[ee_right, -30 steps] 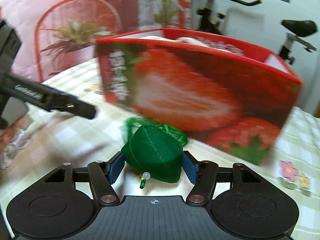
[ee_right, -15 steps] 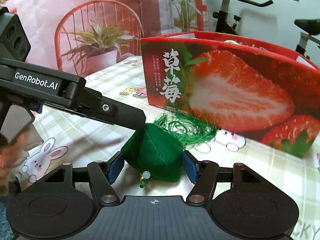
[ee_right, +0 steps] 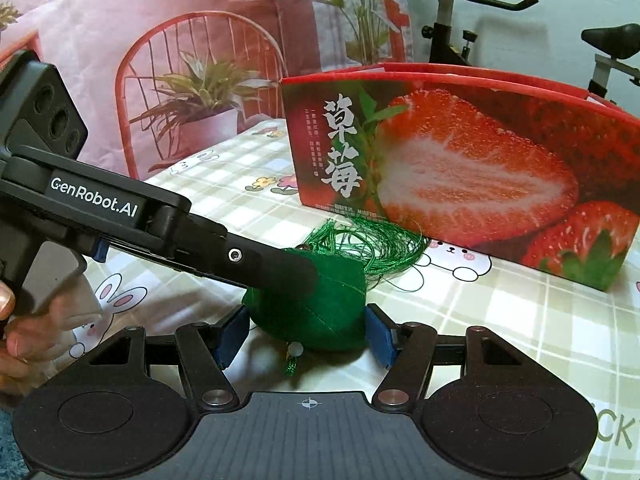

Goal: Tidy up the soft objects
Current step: 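Close both grippers on the green knit pouch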

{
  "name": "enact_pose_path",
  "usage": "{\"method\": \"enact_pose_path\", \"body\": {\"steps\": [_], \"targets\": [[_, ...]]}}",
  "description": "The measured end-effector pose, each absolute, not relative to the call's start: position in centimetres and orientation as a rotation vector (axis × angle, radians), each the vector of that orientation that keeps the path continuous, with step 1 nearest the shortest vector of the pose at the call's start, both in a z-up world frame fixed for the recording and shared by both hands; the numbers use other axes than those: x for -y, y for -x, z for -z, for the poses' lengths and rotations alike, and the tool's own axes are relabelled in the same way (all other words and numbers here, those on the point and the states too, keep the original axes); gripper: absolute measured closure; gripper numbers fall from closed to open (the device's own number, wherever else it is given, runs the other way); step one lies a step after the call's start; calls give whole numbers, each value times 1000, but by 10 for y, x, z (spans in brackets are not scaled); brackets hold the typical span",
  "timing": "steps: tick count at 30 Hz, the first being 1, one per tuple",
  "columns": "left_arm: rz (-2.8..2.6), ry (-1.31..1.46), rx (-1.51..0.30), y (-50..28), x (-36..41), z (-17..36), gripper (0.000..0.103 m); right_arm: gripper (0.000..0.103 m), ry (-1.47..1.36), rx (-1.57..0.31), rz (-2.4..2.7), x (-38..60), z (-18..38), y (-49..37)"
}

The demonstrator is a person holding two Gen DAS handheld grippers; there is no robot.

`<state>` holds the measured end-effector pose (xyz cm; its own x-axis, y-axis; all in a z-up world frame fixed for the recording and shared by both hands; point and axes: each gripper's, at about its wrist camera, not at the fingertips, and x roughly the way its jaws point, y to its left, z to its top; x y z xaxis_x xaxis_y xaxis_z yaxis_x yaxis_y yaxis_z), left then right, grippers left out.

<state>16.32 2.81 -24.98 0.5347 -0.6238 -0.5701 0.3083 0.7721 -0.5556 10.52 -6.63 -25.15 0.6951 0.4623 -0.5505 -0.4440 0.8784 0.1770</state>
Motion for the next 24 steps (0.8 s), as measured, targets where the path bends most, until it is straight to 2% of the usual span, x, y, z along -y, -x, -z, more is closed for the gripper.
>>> {"method": "enact_pose_path", "body": {"steps": [18, 24], "targets": [[577, 399, -831, -159, -29, 250, 50, 46, 4, -606, -509, 64, 252, -103], [593, 351, -782, -159, -26, 226, 50, 46, 8, -559, -503, 67, 233, -101]]}}
